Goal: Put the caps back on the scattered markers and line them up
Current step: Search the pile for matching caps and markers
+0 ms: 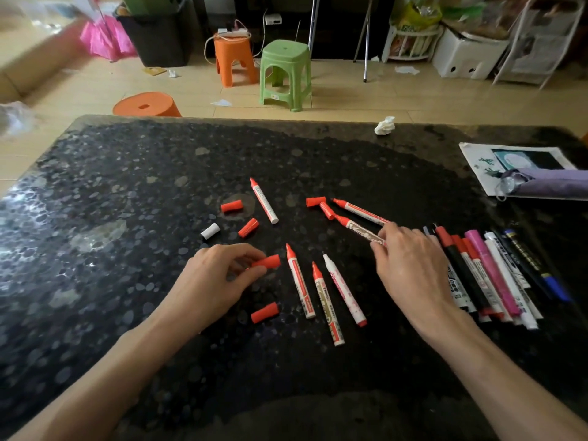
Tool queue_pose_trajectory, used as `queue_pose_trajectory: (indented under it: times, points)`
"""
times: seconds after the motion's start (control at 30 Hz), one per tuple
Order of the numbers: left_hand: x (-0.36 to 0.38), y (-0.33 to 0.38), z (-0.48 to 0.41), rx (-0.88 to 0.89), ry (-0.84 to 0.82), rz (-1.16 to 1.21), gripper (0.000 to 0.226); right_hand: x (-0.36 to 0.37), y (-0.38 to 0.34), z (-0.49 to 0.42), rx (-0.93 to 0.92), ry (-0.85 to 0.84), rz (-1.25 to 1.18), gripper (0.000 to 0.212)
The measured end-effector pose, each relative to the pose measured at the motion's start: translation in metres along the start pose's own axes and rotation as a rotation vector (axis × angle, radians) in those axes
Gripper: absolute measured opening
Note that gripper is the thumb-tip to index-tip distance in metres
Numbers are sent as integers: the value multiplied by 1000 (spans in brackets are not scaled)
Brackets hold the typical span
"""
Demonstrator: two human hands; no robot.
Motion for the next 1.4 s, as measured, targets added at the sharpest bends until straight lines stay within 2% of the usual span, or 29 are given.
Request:
queue_pose_trajectory:
  times: [0.1, 0.17, 0.23, 0.7, 0.93, 1.17, 1.4]
  points:
    - [2, 1, -2, -18, -35, 101, 12, -12, 9, 8, -75, 25, -253, 21]
    - [4, -1, -2, -35, -52, 173, 13, -16, 7, 11, -205, -25, -470, 27]
    - [6, -3, -2, -54, -71, 258, 13, -15, -1, 12, -322, -64, -562, 29]
    - [6, -1, -2, -27, -95, 354, 13, -15, -15, 19, -425, -66, -658, 29]
    - [5, 15, 0, 52, -89, 366, 12, -11, -23, 21, -516, -106, -650, 27]
    - [1, 21, 5, 128, 50, 407, 17, -18, -23, 24, -505, -126, -786, 30]
    - [2, 22, 11, 159, 97, 365, 21, -14, -29, 34, -482, -94, -792, 34]
Point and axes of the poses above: each hand's wrist, its own z-axis away from the middle knuckle, its own x-axis out of the palm, y = z × x, the point moved 3 cm from there along -z, towards the middle knuckle, and after that the axes turned 6 degrees about -y, right-handed, at the moved point
